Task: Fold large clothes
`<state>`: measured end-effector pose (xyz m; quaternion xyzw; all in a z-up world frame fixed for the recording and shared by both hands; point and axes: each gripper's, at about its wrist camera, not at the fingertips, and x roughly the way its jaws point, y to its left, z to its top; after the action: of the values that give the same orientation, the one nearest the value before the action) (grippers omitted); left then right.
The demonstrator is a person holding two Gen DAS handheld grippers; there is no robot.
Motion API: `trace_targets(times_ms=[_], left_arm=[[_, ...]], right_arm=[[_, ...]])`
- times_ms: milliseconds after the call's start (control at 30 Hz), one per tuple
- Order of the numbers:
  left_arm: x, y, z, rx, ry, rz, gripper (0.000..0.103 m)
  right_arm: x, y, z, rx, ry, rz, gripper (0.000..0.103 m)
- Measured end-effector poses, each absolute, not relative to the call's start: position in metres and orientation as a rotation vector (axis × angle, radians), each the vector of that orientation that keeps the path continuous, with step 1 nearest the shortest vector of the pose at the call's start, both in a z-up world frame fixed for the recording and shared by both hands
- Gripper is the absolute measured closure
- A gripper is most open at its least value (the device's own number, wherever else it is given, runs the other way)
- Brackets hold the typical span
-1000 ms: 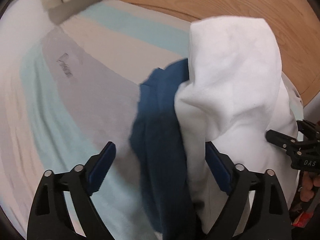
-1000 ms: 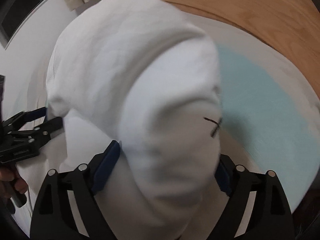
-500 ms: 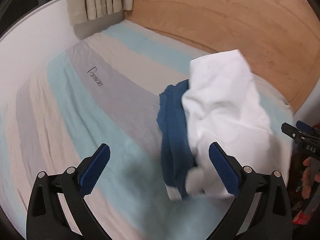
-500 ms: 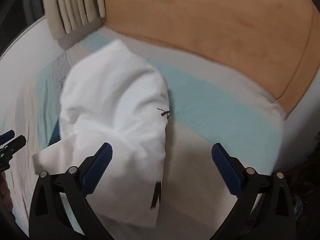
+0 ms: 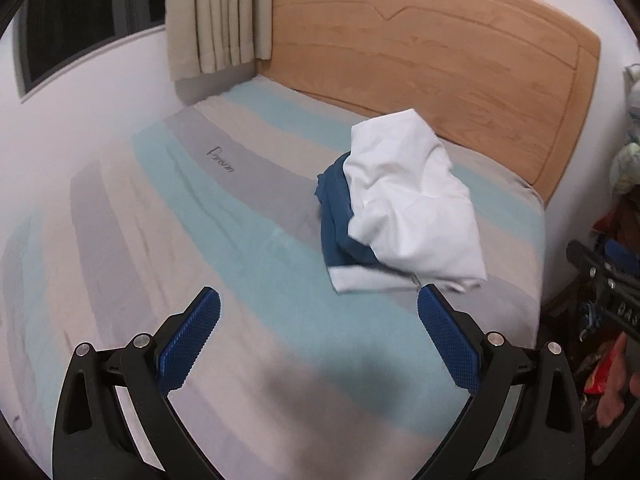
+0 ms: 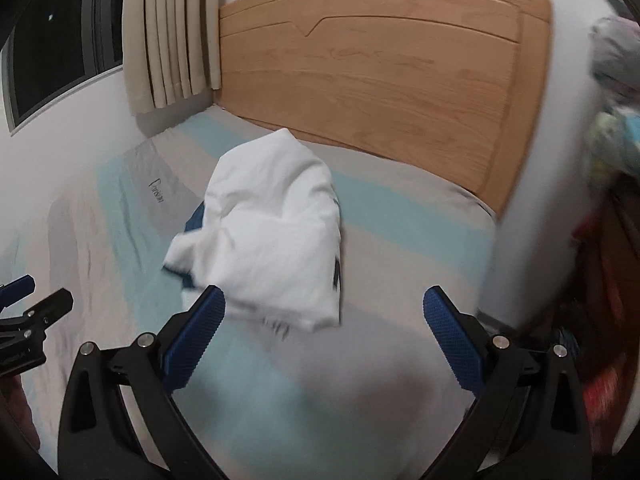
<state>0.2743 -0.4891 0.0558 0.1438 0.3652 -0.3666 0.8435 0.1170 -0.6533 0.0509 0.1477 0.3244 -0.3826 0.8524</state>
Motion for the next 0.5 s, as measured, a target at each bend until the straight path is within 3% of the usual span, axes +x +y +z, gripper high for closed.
trace_targets(times_ms=[233,500], left_arm=[[0.216,-0.415,0.075,0.294,0.727,-0.808,0.006],[0.17,-0.397,0.057,0.297,0.691,-0.811,0.006]], right_arm=[[0.051,-0.569,0.088,0.216,0.659,-0.868,0.007],[0.009,-0.548,0.078,0.259,0.653,-0.899,0.007]])
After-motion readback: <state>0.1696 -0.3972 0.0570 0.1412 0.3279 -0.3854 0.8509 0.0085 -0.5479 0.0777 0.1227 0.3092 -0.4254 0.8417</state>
